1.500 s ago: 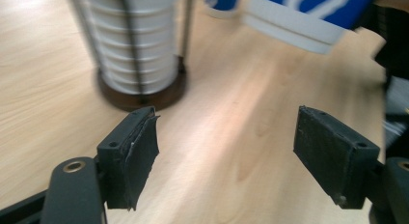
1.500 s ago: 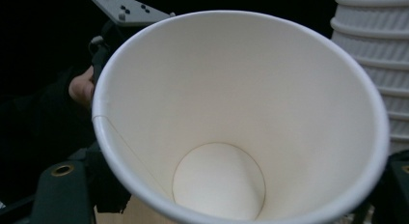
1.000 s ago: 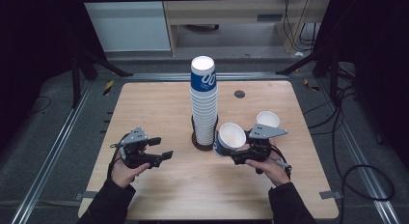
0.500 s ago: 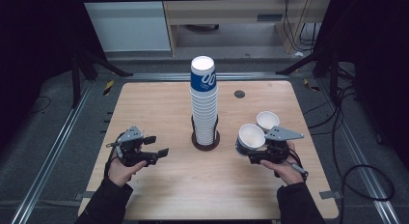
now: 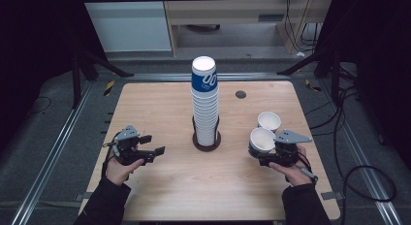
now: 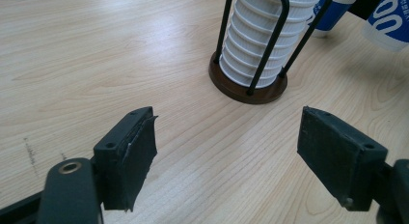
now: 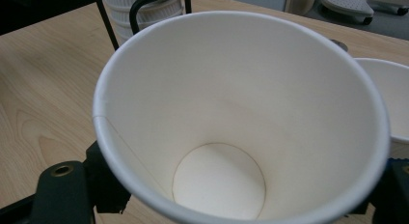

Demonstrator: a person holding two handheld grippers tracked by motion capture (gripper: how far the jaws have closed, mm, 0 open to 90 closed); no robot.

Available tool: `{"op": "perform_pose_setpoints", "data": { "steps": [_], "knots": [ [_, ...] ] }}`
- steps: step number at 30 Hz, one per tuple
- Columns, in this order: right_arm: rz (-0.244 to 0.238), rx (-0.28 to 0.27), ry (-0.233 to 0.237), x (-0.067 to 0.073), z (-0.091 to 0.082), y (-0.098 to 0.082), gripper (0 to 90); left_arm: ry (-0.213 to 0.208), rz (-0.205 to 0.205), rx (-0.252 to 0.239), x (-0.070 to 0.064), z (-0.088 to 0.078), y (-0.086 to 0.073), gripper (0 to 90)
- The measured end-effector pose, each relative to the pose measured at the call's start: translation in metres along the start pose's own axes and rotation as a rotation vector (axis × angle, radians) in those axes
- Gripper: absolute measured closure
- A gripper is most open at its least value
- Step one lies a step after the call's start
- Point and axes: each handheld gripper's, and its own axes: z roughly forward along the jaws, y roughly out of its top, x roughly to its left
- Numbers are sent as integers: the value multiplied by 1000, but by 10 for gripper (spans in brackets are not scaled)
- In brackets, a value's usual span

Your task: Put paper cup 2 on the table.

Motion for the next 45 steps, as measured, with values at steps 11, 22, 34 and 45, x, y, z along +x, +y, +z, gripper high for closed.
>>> {"op": "perform_pose_setpoints", "data": {
  "steps": [11, 22, 34, 45],
  "knots": [
    [9, 54, -11, -4, 11, -13, 209, 12, 8, -1, 0, -1, -1, 208],
    [5, 111, -33, -6, 32, -26, 207, 11, 15, 3, -1, 0, -1, 208],
    [-12, 124, -31, -6, 37, -32, 201, 7, 18, 9, -1, 2, -2, 208],
    [5, 98, -21, -6, 34, -34, 59, 1, 22, 0, -1, -1, -1, 205]
  ]
}}
